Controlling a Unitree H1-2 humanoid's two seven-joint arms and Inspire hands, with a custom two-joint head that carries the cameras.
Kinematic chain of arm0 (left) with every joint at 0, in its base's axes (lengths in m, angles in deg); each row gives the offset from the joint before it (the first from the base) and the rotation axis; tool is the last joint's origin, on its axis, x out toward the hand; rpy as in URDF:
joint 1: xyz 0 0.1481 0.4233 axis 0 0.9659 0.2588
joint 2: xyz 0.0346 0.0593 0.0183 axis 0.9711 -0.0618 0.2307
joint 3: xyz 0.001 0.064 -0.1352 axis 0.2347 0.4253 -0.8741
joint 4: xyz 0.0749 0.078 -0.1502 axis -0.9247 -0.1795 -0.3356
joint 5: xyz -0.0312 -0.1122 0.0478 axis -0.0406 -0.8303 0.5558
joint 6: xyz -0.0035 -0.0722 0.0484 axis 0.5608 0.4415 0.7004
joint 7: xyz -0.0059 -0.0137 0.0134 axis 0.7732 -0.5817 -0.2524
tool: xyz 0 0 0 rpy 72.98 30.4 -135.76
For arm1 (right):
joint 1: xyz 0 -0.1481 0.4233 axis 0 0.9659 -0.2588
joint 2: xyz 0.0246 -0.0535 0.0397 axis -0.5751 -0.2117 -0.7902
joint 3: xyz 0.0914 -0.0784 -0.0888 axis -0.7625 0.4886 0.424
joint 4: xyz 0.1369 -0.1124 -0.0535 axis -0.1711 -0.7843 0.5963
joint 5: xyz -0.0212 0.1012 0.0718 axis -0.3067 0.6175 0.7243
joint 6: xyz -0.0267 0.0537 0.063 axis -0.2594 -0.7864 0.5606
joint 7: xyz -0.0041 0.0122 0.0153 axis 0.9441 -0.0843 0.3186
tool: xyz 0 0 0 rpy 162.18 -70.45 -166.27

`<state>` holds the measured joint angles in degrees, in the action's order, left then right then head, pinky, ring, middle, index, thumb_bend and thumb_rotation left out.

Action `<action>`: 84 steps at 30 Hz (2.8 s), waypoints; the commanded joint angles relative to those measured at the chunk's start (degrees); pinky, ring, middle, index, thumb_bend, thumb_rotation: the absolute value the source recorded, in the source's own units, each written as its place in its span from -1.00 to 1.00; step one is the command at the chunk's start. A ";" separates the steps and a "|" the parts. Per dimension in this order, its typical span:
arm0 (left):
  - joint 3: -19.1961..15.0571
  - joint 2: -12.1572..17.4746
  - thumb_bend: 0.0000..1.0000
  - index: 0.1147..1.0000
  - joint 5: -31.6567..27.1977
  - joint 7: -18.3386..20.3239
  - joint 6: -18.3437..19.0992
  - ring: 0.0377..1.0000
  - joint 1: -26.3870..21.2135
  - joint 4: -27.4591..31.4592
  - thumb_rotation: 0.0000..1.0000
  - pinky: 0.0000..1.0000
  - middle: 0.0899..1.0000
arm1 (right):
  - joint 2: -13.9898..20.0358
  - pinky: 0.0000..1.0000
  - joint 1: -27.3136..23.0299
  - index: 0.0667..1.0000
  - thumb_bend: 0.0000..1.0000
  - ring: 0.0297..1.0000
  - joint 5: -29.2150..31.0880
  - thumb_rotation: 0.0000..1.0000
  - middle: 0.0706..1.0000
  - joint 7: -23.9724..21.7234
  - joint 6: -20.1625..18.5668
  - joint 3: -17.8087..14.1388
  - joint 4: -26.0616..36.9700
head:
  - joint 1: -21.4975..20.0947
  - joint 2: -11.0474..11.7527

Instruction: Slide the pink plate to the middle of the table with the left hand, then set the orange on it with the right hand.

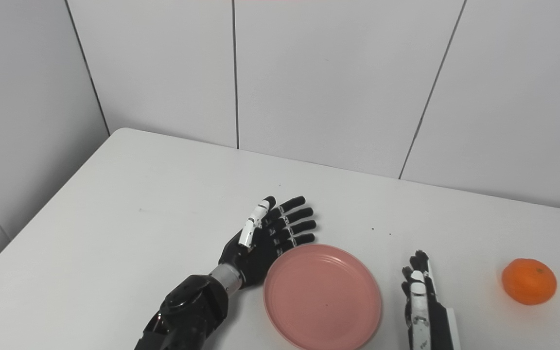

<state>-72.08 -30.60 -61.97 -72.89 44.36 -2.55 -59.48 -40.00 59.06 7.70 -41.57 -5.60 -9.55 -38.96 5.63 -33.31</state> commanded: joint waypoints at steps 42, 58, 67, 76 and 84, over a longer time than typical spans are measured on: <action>-4.97 0.01 -0.29 0.56 4.95 2.29 -2.12 0.58 3.16 5.08 1.00 0.54 0.58 | 6.57 0.84 -7.25 0.87 -0.29 0.85 -12.63 0.95 0.89 1.78 -0.56 -3.47 8.07 | -11.20 -1.17; -5.85 0.54 -0.33 0.56 3.93 4.69 -2.15 0.57 4.59 3.93 1.00 0.54 0.57 | 14.63 0.69 -10.88 0.83 0.35 0.78 -29.47 0.53 0.82 2.31 -4.76 -6.41 12.83 | -16.33 -0.23; -7.34 1.38 -0.34 0.56 2.51 7.30 -2.86 0.57 4.65 1.84 1.00 0.54 0.57 | 16.22 0.63 -11.64 0.76 0.85 0.72 -36.52 -0.15 0.72 2.70 -6.07 -10.60 12.66 | -22.02 2.05; -8.61 3.42 -0.34 0.63 0.43 9.26 -2.55 0.61 4.43 0.44 1.00 0.58 0.61 | 17.38 0.58 -12.64 0.79 0.88 0.72 -40.86 -0.23 0.74 2.14 -8.26 -13.32 11.62 | -27.09 3.40; -9.64 4.71 -0.35 0.62 -0.93 9.85 -2.35 0.62 3.81 -1.01 1.00 0.59 0.62 | 19.06 0.47 -12.94 0.79 0.94 0.69 -42.70 -0.15 0.76 0.69 -12.01 -14.18 9.49 | -31.34 4.36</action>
<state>-81.49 -26.37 -63.40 -62.65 41.49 0.96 -59.07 -22.29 47.72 -34.43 -41.07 -16.93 -23.22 -30.07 -25.39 -29.01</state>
